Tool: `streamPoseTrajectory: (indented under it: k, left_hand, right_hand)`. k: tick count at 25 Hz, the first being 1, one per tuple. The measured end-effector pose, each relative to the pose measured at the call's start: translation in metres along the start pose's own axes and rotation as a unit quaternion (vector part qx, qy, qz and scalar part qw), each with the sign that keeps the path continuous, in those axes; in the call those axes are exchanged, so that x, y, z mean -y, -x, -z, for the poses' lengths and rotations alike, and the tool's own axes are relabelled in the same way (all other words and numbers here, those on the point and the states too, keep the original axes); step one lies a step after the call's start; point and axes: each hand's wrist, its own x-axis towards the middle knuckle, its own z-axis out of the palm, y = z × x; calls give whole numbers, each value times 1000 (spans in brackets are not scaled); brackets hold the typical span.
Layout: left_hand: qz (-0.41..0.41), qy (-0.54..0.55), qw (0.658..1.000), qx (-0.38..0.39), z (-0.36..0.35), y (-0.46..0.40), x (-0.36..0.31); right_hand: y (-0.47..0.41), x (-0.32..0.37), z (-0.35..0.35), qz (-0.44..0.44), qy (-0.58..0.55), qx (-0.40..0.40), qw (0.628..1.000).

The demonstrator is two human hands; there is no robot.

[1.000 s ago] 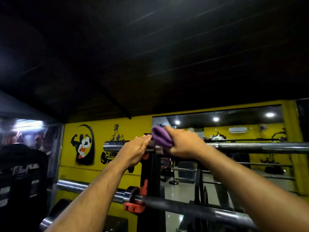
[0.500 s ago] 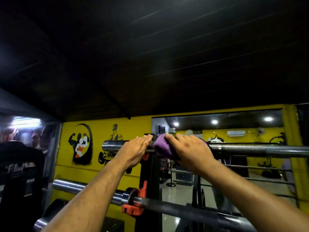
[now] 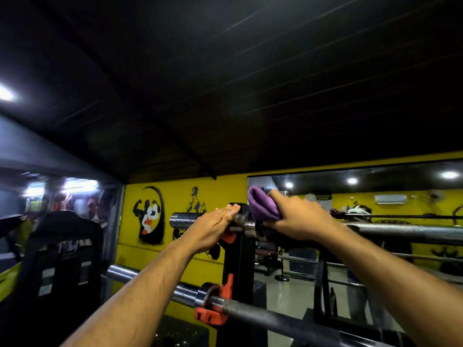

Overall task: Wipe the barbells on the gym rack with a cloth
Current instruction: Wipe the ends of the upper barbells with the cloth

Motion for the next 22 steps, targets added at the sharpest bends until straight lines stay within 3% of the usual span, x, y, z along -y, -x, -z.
streamPoseTrajectory:
  k: [2,5,7,8,10,13,17,19,22]
  left_hand:
    - [14,30,999,-5,4,1,10]
    - [45,-24,998,-34,15,4,34]
    - [50,-73,995,-41,16,2,52]
    - [40,-86,994,-53,14,-1,61]
    - [14,-83,992,-94,1,-9,73]
    - [-8,-64,985,-163,-18,-17,90]
    - [-36,-75,979,-188,-23,-19,101]
    - [-39,-80,980,-180,-22,-20,101]
    - [-44,-85,980,-176,-20,-21,99]
  right_hand:
    - [23,4,-4,49,21,-93,994]
    - [21,10,6,46,-138,-211,967]
    - [7,22,1,89,-75,-286,951]
    - [0,33,-8,104,-34,-283,953]
    - [-15,54,-30,77,18,-177,981]
    - [-56,53,-28,-71,-40,-20,996]
    - [-88,32,-4,-211,-256,165,929]
    - [-92,26,-7,-218,-255,176,926]
    - [-84,32,-14,-164,-164,69,970]
